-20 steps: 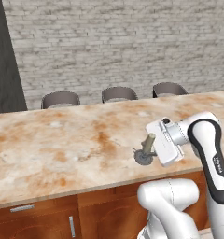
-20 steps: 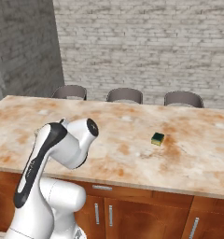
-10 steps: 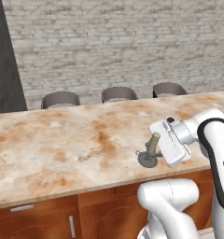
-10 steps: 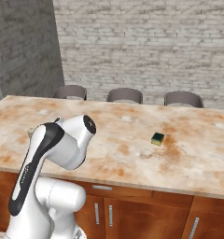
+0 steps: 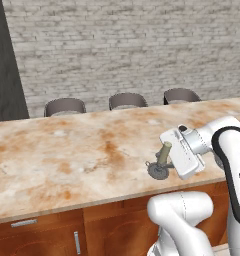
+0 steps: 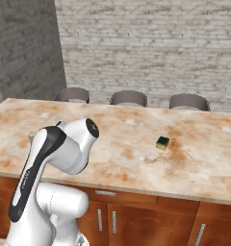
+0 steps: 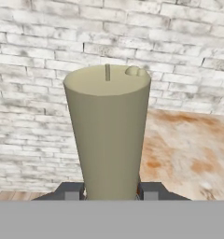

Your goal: Pick the jar and candle from the dining table and place them in the open cabinet. Close the cabinet after placing the objects.

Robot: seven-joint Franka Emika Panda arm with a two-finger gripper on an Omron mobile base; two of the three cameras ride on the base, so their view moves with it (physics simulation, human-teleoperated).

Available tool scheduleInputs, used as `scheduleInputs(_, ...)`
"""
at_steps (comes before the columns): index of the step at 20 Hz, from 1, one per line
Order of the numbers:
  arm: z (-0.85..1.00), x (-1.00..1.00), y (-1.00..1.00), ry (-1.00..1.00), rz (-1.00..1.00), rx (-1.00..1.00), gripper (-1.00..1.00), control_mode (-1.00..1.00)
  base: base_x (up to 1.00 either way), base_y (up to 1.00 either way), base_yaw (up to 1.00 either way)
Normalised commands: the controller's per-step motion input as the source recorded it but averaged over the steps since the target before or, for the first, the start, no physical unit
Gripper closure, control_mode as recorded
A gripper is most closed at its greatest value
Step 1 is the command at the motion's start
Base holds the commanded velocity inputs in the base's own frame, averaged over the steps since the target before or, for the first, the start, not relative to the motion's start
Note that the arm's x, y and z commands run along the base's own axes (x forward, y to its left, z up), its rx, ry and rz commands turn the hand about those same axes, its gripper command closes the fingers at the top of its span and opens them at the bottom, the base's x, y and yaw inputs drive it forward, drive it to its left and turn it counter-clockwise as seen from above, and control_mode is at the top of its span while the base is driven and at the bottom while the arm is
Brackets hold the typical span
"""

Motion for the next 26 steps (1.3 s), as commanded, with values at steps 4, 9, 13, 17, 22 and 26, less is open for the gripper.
scheduleInputs(4,0.0,0.0,0.0,0.0,0.0,0.0,1.0,-1.0,0.0,0.0,0.0)
scheduleInputs(9,0.0,0.0,0.0,0.0,0.0,0.0,1.0,-1.0,0.0,0.0,0.0)
scheduleInputs(13,0.0,0.0,0.0,0.0,0.0,0.0,1.0,-1.0,0.0,0.0,0.0)
scheduleInputs(17,0.0,0.0,0.0,0.0,0.0,0.0,1.0,1.0,0.0,0.0,0.0)
scheduleInputs(22,0.0,0.0,0.0,0.0,0.0,0.0,1.0,1.0,0.0,0.0,0.0)
scheduleInputs(26,0.0,0.0,0.0,0.0,0.0,0.0,1.0,1.0,0.0,0.0,0.0)
